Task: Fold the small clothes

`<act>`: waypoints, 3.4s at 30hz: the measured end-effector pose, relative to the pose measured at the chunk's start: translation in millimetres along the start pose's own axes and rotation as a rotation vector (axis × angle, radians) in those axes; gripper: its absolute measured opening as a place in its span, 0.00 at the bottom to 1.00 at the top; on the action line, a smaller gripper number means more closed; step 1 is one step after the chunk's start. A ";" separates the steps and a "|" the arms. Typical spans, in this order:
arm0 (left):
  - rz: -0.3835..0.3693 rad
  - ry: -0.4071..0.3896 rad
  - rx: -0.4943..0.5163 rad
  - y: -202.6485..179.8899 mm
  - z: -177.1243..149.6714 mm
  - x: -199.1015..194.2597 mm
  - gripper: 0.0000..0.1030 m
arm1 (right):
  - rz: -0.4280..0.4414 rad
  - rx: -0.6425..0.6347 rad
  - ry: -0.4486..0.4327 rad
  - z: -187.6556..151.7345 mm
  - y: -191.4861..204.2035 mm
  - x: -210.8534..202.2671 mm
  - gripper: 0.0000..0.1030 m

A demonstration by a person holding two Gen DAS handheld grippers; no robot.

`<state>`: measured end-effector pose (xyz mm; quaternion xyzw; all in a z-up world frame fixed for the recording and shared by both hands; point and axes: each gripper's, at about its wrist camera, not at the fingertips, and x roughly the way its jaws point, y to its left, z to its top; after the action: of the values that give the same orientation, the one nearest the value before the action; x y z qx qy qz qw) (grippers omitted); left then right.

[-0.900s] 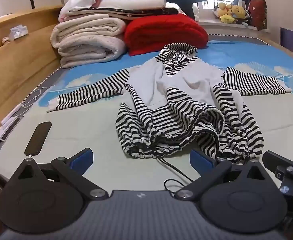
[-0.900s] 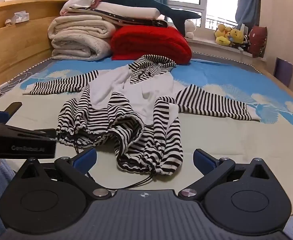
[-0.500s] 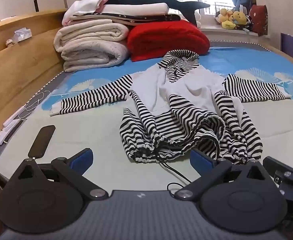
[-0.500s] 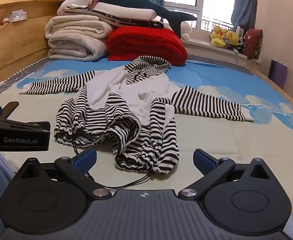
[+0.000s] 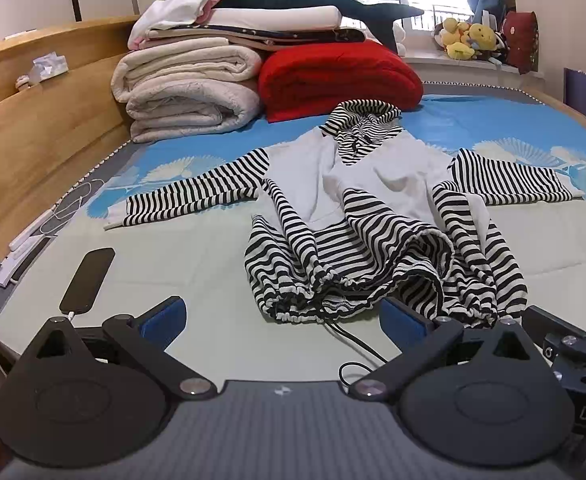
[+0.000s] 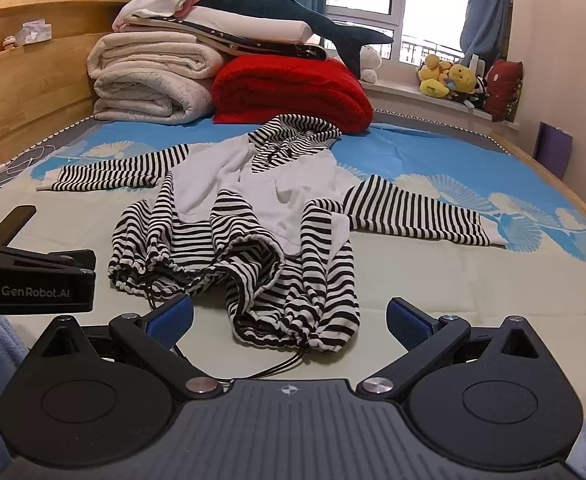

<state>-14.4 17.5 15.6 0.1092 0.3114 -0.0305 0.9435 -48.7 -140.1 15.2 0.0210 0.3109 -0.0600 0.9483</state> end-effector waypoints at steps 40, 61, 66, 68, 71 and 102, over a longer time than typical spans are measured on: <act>-0.013 -0.004 -0.021 3.5 1.0 -2.4 1.00 | 0.002 -0.007 0.005 -0.1 2.7 0.0 0.99; -0.104 0.063 -0.096 15.9 5.6 25.1 1.00 | 0.054 0.002 0.053 0.3 -1.3 18.9 0.99; -0.087 0.096 -0.146 43.2 21.8 79.5 1.00 | 0.107 0.142 0.119 -0.4 -46.7 52.0 0.99; -0.091 0.127 -0.172 56.2 29.7 112.3 1.00 | 0.123 0.257 0.156 1.5 -75.9 73.9 0.99; -0.146 0.229 -0.238 72.7 40.6 168.6 1.00 | 0.183 0.454 0.231 4.8 -117.2 114.5 0.99; -0.270 0.424 -0.051 75.0 -27.3 175.1 0.10 | 0.271 0.623 0.484 -55.4 -245.8 173.2 0.09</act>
<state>120.0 98.6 -95.7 0.0466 0.5149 -0.1248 0.8469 26.1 -397.1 -132.6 0.3610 0.4863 -0.0192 0.7955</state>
